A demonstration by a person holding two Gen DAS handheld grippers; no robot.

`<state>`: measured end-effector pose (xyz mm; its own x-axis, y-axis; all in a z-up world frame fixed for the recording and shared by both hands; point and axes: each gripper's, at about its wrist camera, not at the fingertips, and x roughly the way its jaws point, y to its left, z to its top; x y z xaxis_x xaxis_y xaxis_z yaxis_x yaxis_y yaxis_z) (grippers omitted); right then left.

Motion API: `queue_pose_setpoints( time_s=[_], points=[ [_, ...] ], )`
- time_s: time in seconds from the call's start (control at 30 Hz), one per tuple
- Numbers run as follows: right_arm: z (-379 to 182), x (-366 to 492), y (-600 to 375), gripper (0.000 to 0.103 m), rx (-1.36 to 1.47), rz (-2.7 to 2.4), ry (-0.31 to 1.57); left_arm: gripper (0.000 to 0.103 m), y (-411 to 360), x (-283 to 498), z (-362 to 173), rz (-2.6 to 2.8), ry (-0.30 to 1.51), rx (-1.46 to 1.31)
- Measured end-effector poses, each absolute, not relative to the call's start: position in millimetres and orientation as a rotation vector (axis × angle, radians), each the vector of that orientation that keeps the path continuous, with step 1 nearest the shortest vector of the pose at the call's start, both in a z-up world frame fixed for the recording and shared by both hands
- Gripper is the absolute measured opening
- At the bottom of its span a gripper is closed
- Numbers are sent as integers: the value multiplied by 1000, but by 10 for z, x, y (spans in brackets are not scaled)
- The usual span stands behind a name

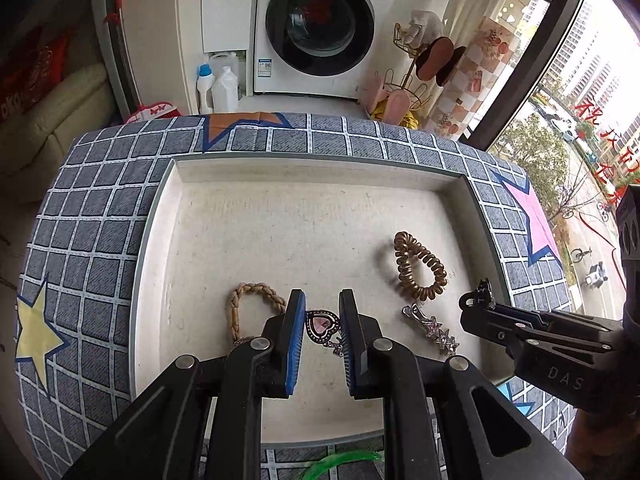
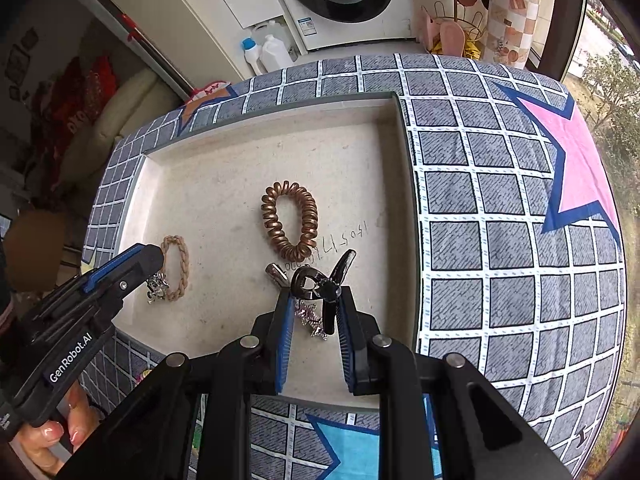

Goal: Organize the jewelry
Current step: 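Carry both items into the white tray while the right tool opens releasing the claw clip, then open the left tool to release the heart charm beside the braided bracelet, then move both tools back over the beaded bracelet and green bangle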

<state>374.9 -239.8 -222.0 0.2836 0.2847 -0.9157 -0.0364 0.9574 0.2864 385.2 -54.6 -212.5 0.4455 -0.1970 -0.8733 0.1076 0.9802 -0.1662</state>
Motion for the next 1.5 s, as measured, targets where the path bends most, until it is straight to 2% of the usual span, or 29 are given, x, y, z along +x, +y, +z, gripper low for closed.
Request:
queue_pose_setpoints(
  time_s=[0.67, 0.8, 0.87, 1.1, 1.23, 1.27, 1.3, 1.33, 1.4, 1.5],
  points=[
    [-2451, 3934, -2374, 26, 186, 232, 1300, 30, -723, 3956, -2438, -123, 1149, 27],
    [-2419, 3922, -2410, 50, 224, 239, 1288, 30, -728, 3944, -2389, -119, 1138, 43],
    [-2374, 3908, -2432, 51, 259, 251, 1277, 30, -724, 3933, -2350, -120, 1130, 45],
    [-2105, 3845, -2560, 73, 428, 278, 1208, 30, -691, 3862, -2166, -131, 1093, 52],
    [-1981, 3742, -2602, 74, 483, 263, 1184, 31, -647, 3821, -2056, -126, 1068, 38],
    [-1958, 3706, -2610, 76, 491, 255, 1178, 35, -637, 3798, -2029, -124, 1061, 37],
    [-1939, 3669, -2614, 84, 498, 249, 1174, 69, -625, 3778, -2002, -122, 1055, 35],
    [-1919, 3627, -2620, 84, 505, 246, 1169, 99, -605, 3744, -1963, -113, 1038, 29],
    [-1888, 3550, -2633, 84, 512, 239, 1169, 102, -561, 3665, -1867, -106, 987, 23],
    [-1848, 3462, -2647, 84, 514, 229, 1166, 102, -503, 3607, -1840, -106, 1012, 25]
  ],
)
